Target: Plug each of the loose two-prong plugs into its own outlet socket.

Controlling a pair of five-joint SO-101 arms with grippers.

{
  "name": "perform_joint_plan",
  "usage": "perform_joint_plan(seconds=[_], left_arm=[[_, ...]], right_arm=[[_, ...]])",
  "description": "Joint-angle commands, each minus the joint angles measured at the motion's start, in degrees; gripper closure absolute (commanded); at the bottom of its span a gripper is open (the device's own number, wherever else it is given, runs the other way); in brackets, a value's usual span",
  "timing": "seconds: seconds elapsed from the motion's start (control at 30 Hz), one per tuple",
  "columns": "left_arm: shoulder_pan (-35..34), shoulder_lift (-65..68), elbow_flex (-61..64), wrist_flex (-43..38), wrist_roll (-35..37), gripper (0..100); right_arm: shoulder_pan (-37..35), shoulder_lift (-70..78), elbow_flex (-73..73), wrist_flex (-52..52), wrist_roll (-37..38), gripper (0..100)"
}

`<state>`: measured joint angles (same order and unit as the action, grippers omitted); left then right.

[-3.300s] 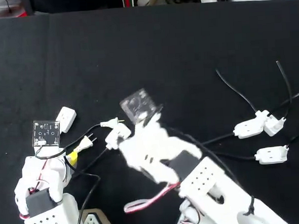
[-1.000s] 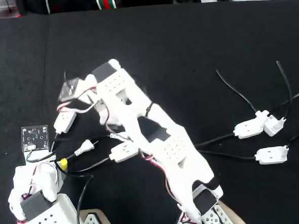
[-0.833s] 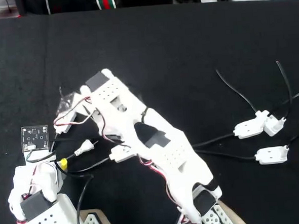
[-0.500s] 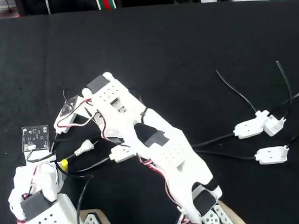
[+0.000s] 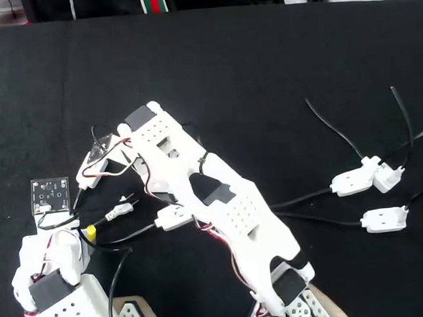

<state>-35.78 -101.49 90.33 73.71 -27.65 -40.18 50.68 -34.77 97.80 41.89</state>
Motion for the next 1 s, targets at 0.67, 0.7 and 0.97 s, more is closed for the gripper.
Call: perform_joint_plan(seconds=[0.67, 0.7, 0.97], left_arm=[[0.13, -0.09, -0.22, 0.44, -0.62, 70], [0.22, -0.09, -0.22, 0.44, -0.62, 70], [10.33, -0.09, -2.42, 0.44, -0.62, 70]], right_arm=[[12.57, -29.58, 13.14, 1.76, -9.41, 98.7], [14.24, -32.84, 17.27, 0.26, -9.93, 98.7], [21.10, -60.44, 56.66, -17.76, -19.25, 98.7]])
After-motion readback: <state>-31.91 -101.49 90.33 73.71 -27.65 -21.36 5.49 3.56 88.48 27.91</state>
